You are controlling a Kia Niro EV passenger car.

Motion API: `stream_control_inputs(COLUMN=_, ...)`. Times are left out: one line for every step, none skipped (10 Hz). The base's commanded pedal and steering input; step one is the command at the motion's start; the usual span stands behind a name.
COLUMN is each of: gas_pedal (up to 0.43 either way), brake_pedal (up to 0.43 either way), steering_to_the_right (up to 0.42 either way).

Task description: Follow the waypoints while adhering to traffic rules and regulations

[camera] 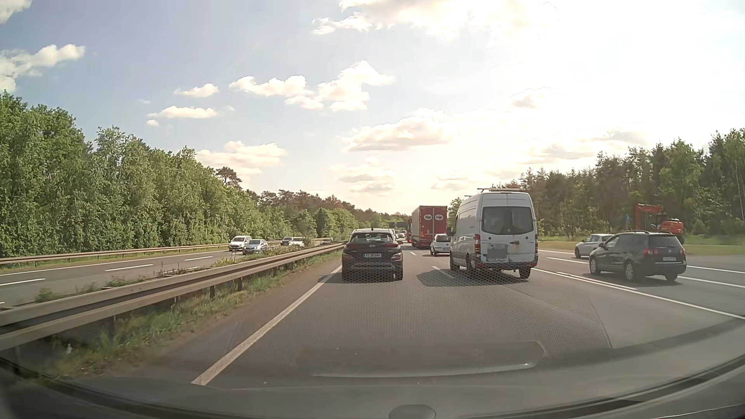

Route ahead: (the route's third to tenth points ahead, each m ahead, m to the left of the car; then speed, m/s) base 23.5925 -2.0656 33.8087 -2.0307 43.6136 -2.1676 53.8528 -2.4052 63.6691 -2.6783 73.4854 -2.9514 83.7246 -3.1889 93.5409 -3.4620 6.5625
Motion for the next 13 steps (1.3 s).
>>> stream_control_inputs(gas_pedal=0.028, brake_pedal=0.0, steering_to_the_right=0.002)
stream_control_inputs(gas_pedal=0.028, brake_pedal=0.0, steering_to_the_right=0.002)
stream_control_inputs(gas_pedal=0.028, brake_pedal=0.0, steering_to_the_right=0.002)
stream_control_inputs(gas_pedal=0.028, brake_pedal=0.0, steering_to_the_right=0.002)
stream_control_inputs(gas_pedal=0.028, brake_pedal=0.0, steering_to_the_right=0.002)
stream_control_inputs(gas_pedal=0.028, brake_pedal=0.0, steering_to_the_right=0.001)
stream_control_inputs(gas_pedal=0.028, brake_pedal=0.0, steering_to_the_right=0.001)
stream_control_inputs(gas_pedal=0.028, brake_pedal=0.0, steering_to_the_right=0.001)
stream_control_inputs(gas_pedal=0.028, brake_pedal=0.0, steering_to_the_right=0.001)
stream_control_inputs(gas_pedal=0.028, brake_pedal=0.0, steering_to_the_right=0.001)
stream_control_inputs(gas_pedal=0.028, brake_pedal=0.0, steering_to_the_right=0.0)
stream_control_inputs(gas_pedal=0.028, brake_pedal=0.0, steering_to_the_right=-0.001)
stream_control_inputs(gas_pedal=0.028, brake_pedal=0.0, steering_to_the_right=-0.001)
